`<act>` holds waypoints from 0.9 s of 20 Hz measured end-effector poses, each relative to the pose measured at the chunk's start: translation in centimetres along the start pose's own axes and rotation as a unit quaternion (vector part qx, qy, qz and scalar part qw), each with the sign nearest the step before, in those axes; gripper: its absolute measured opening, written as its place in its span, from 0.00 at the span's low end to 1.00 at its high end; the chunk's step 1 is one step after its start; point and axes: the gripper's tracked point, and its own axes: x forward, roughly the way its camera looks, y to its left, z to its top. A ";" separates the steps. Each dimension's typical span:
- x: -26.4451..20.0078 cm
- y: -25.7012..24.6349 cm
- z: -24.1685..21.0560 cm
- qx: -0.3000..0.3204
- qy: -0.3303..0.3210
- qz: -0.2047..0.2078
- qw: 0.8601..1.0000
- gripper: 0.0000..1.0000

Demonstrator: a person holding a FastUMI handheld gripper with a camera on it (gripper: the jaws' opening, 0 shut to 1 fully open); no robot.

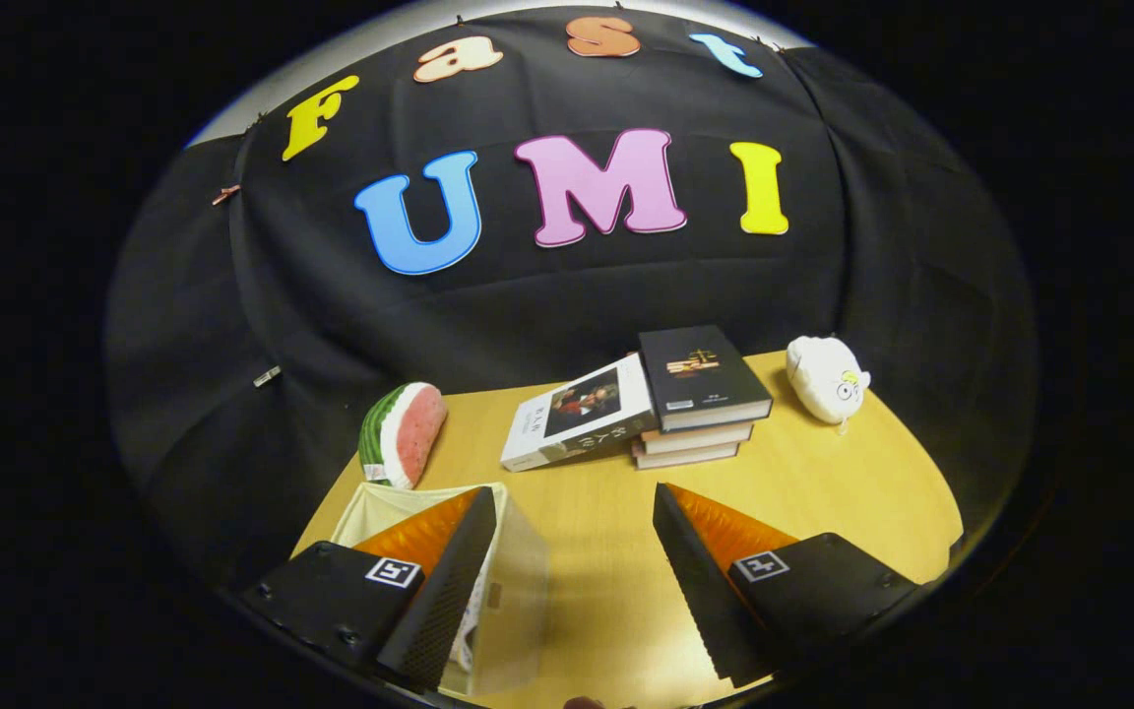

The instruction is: Open the storage box then place both shoes into the box .Put the left shoe in first, then the right shoe, with the right side of both shoes facing outward in a uniform manner.

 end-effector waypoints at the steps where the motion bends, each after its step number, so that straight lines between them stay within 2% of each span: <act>1: -0.6 -1.5 0.7 -0.005 -0.009 -0.004 1.000 0.99; 10: -6.5 -12.0 4.8 -0.048 -0.082 -0.023 0.995 0.99; 18: -8.8 -16.0 6.2 -0.044 -0.095 -0.020 0.994 0.99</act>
